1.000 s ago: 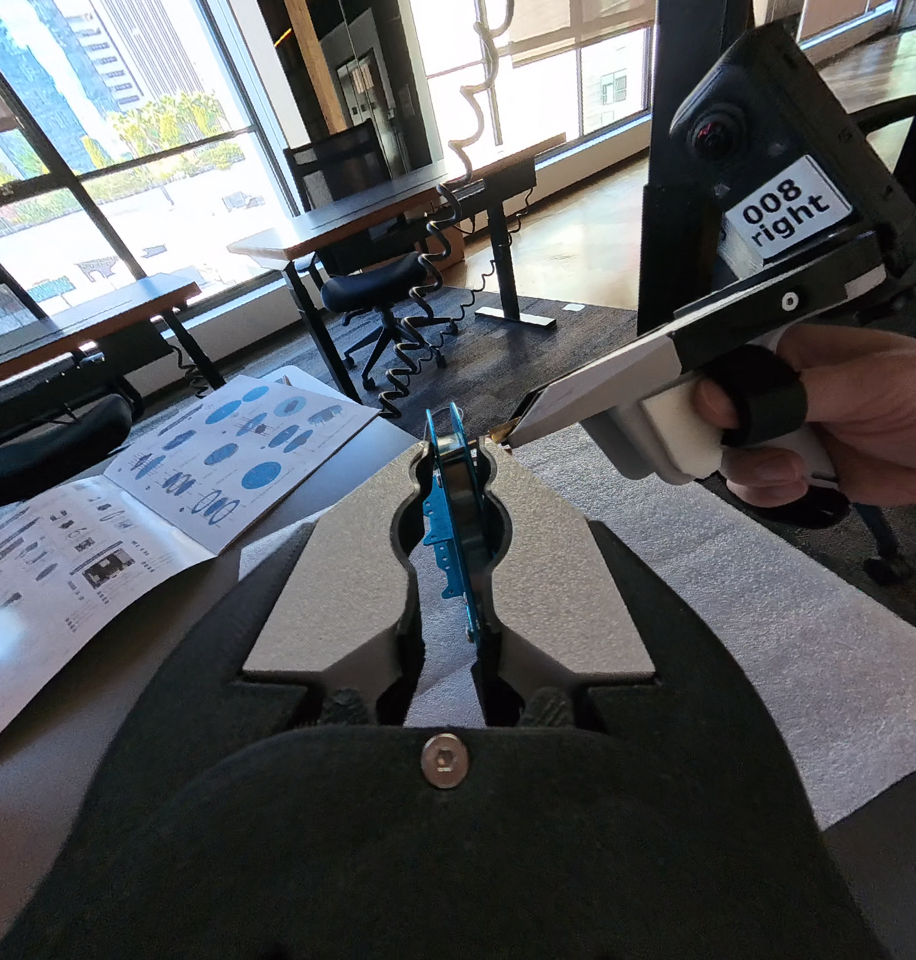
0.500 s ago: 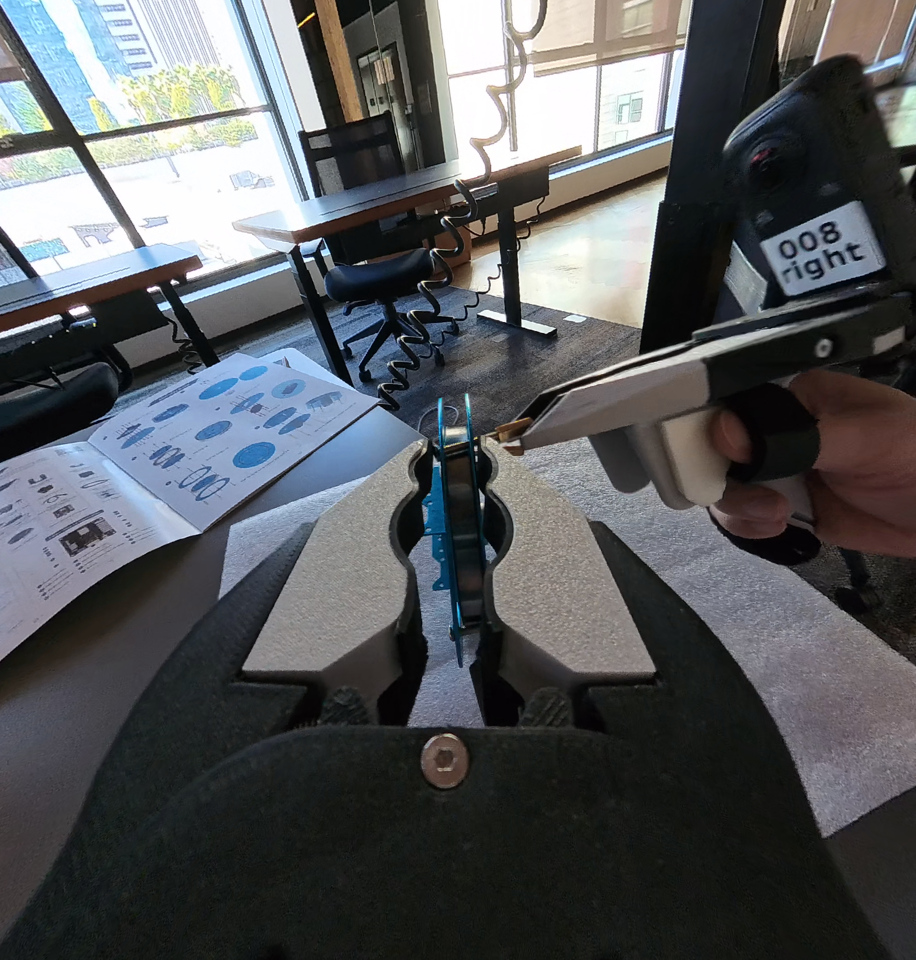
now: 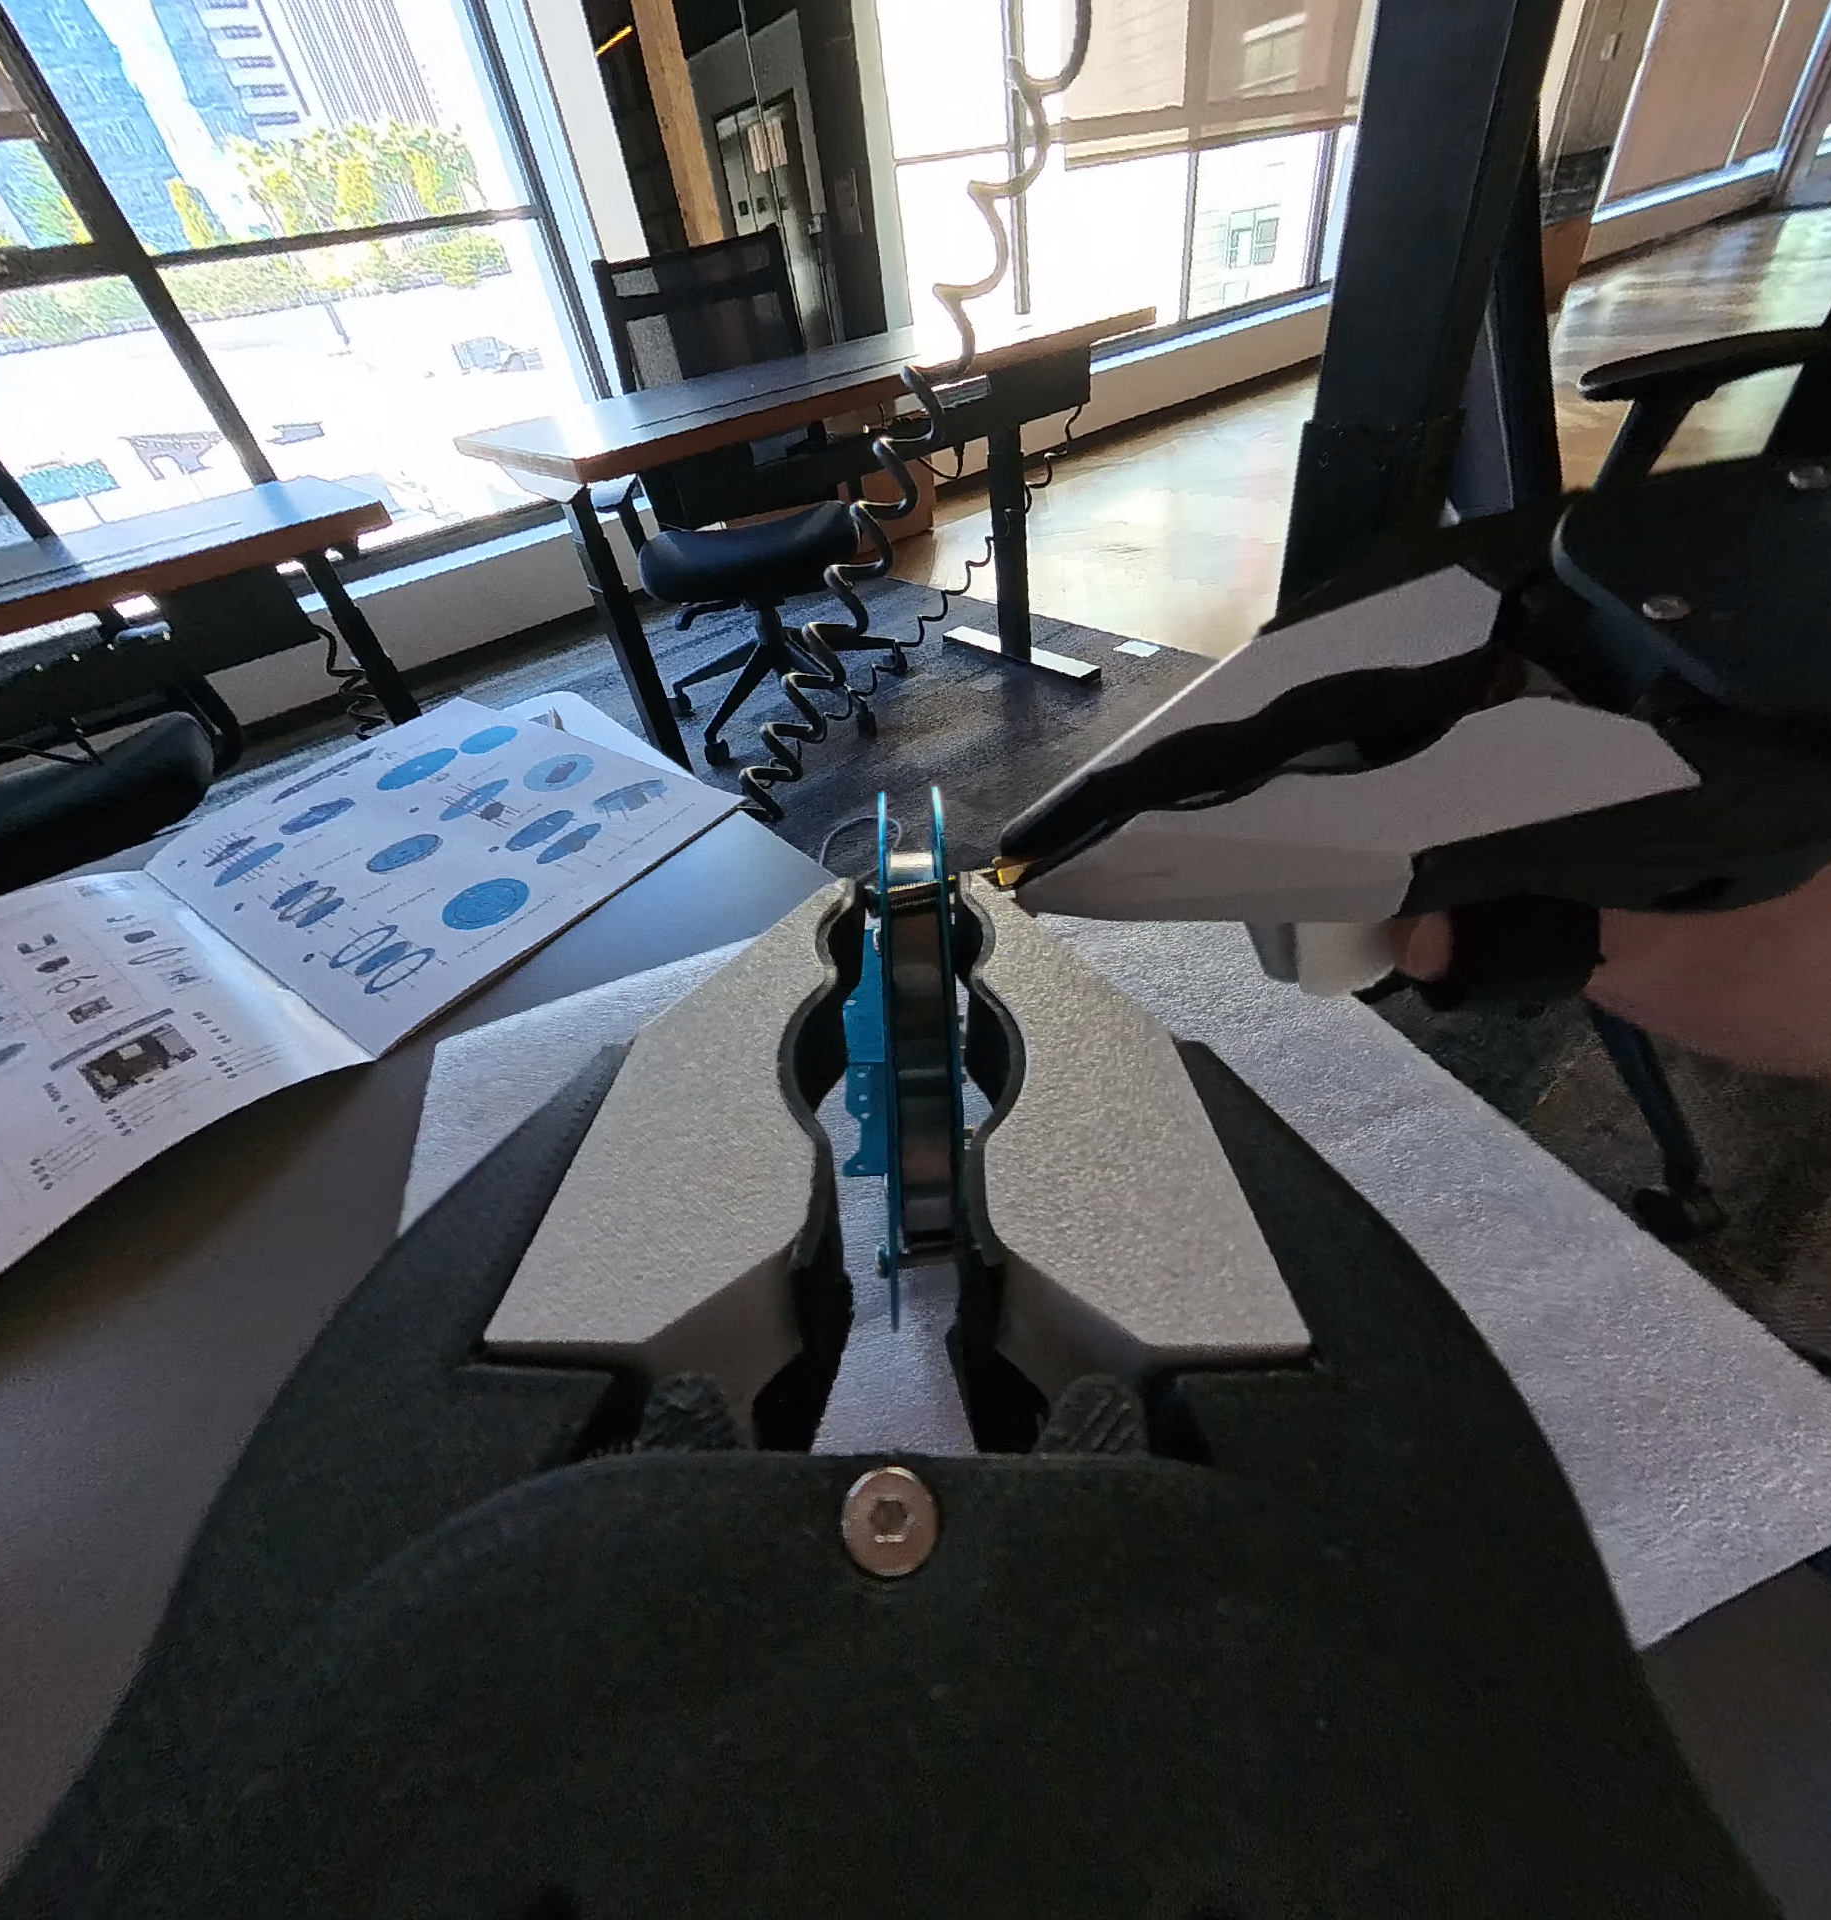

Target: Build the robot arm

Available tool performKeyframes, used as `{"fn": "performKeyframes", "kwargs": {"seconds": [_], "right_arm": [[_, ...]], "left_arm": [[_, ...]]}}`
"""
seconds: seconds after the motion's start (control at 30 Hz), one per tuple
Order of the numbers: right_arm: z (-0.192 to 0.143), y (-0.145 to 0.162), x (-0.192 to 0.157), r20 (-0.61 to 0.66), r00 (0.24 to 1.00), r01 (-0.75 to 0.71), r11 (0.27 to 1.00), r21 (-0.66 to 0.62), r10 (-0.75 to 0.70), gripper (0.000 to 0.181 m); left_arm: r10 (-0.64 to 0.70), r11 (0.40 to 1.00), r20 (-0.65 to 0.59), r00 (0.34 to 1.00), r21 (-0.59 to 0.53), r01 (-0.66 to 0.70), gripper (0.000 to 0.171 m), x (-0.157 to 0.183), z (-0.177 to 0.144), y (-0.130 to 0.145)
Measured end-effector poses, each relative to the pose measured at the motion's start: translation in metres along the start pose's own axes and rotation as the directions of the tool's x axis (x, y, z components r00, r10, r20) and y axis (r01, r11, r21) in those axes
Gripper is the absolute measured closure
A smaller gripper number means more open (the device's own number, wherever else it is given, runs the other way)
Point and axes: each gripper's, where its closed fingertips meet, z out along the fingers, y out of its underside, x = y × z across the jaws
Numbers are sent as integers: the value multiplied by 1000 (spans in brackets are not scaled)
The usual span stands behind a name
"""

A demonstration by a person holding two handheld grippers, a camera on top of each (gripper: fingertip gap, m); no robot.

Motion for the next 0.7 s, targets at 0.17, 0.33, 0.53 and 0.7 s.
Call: {"fn": "performKeyframes", "kwargs": {"seconds": [0.17,0.33,0.53,0.7], "right_arm": [[-3,0,-2,-99,990,102,995,17,-99,177],[-1,1,-1,-70,994,80,997,17,-78,177],[-2,6,2,-26,997,66,997,-27,-67,170],[-1,7,3,-34,993,109,991,-83,-112,177]], "left_arm": [[-86,996,-45,995,-2,86,157,2,0,0],[-10,1000,-21,1000,-7,10,158,1,0,1],[-8,1000,-23,1000,-4,7,160,2,2,0],[7,1000,4,1000,-3,-7,160,2,3,0]]}}
